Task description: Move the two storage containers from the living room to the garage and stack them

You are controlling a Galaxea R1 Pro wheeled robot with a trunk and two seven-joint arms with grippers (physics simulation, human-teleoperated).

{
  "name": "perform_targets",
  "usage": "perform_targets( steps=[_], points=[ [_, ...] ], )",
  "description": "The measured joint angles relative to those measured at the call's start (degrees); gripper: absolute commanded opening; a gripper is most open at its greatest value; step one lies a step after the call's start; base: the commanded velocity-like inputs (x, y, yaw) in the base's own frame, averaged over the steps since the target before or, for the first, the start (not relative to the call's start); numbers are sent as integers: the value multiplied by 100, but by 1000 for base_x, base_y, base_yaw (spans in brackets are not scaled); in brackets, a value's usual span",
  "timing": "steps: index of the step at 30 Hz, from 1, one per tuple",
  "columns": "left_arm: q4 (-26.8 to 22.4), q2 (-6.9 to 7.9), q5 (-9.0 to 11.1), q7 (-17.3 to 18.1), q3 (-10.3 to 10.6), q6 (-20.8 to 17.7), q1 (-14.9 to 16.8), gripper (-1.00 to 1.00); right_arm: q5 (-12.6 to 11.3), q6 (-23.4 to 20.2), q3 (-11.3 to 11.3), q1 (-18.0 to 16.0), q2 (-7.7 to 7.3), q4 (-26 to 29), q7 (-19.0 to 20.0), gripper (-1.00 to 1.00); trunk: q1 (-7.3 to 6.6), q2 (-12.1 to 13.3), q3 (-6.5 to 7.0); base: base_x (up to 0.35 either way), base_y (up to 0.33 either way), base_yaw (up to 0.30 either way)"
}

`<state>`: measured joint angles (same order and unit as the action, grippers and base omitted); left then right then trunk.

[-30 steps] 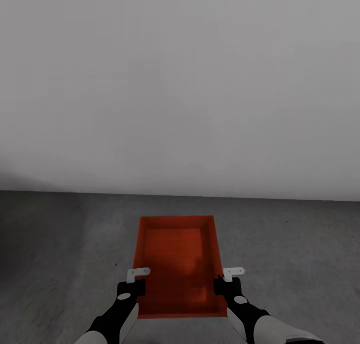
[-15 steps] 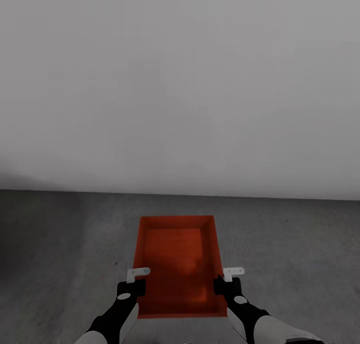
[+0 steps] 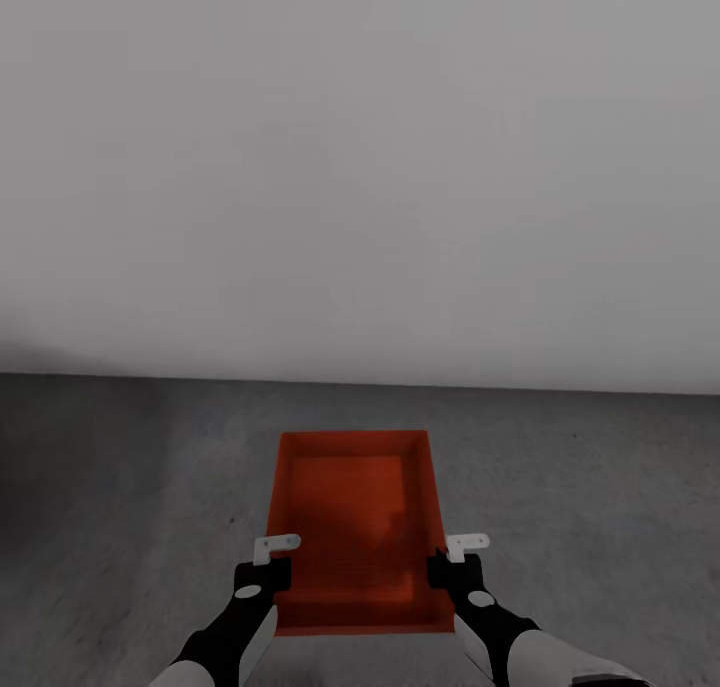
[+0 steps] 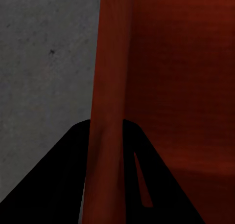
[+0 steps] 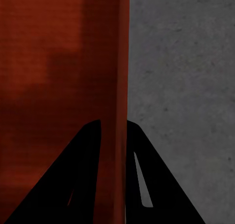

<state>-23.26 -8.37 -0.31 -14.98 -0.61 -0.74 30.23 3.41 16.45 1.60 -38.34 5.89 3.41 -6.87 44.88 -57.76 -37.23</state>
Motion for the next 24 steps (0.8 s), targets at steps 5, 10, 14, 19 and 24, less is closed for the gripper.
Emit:
perform_targets(
  steps=[5,10,14,19,24],
  points=[
    [-3,0,-3,2,-4,-1,-3,-100,1,0,-1,2,0,0,0,-100,110,-201,-92,0,0,0],
    [-2,8,7,4,12,-1,2,-100,-14,2,7,1,6,1,-6,-100,220,-401,-182,0,0,0],
    [2,3,0,3,1,-3,1,-100,2,-1,-3,2,2,0,-4,-100,308,-562,-254,0,0,0],
    [6,0,-2,2,-2,-2,2,-100,10,-2,-8,2,1,0,-3,-100,417,-763,-344,0,0,0],
    [-1,1,-2,1,3,0,1,-100,12,6,-11,2,0,0,-4,-100,527,-963,-434,0,0,0]
  ],
)
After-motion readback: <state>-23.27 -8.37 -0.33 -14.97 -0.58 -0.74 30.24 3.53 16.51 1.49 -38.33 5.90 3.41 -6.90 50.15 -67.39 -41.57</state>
